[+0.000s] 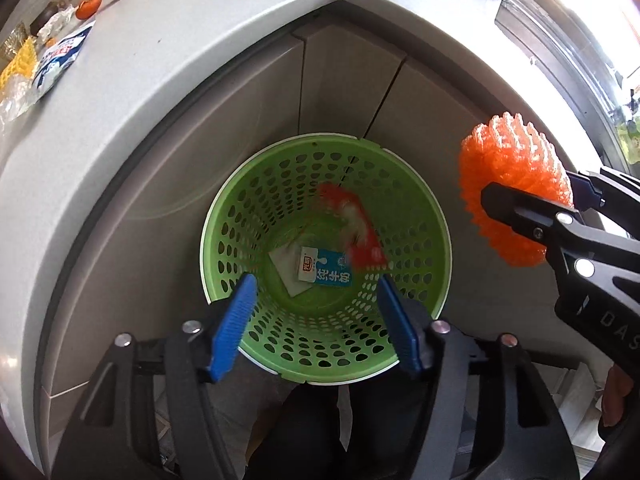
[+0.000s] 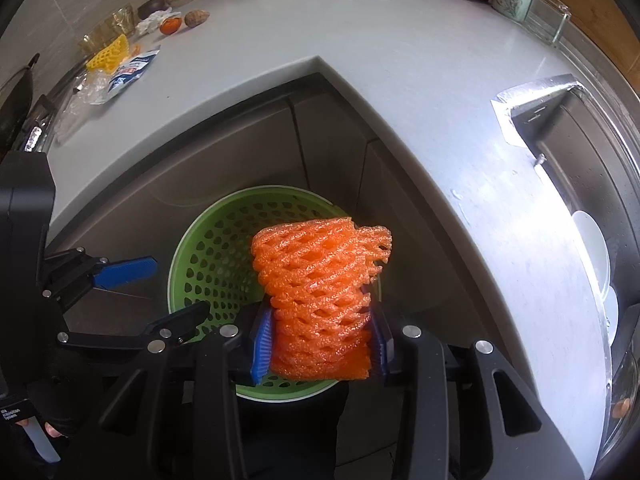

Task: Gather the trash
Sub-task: 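Open both grippers to drop the bag and net into the basket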

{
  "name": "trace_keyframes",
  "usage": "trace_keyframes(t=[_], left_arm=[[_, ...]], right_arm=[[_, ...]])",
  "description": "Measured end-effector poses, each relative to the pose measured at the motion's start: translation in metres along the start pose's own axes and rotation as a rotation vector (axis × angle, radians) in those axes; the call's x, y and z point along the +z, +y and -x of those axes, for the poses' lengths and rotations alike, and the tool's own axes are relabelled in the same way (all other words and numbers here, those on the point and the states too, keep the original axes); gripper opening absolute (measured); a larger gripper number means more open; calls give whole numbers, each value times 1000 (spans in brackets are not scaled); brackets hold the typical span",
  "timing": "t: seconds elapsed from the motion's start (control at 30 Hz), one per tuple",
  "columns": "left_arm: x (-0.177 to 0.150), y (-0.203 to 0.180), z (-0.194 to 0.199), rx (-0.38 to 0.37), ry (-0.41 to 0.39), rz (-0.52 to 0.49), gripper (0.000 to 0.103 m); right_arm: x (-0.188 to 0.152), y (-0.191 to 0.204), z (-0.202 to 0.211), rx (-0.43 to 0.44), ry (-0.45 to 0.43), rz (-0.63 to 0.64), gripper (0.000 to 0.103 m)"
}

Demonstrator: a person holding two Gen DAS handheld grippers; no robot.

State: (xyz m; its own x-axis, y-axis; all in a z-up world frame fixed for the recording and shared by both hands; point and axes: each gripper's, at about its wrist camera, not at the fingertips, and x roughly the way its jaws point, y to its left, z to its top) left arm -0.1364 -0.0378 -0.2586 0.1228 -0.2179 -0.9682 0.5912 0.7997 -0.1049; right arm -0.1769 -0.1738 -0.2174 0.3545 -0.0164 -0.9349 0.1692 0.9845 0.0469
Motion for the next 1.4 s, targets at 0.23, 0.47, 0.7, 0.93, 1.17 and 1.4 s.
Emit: trace_keyframes(t=[0.23, 0.47, 0.7, 0.93, 1.17, 1.4], left_arm=[[0, 6, 28, 30, -55, 4, 75], [-5, 27, 77, 98, -160, 82, 90], [-16, 49, 111, 160, -236, 145, 93], [-23, 64, 121, 166, -261, 202, 93], [-26, 70, 122, 161, -254, 227, 93], [-25, 71, 122, 157, -247, 233, 93]], right_arm=[[-3, -1, 14, -21, -26, -14, 40], [-1, 2, 30, -12, -64, -15, 42], [2, 24, 31, 4, -64, 51, 43], [-2, 47, 13, -4, -24, 140, 51], [0, 59, 10, -66, -47, 167, 91], [10, 63, 19, -61, -74, 158, 95]])
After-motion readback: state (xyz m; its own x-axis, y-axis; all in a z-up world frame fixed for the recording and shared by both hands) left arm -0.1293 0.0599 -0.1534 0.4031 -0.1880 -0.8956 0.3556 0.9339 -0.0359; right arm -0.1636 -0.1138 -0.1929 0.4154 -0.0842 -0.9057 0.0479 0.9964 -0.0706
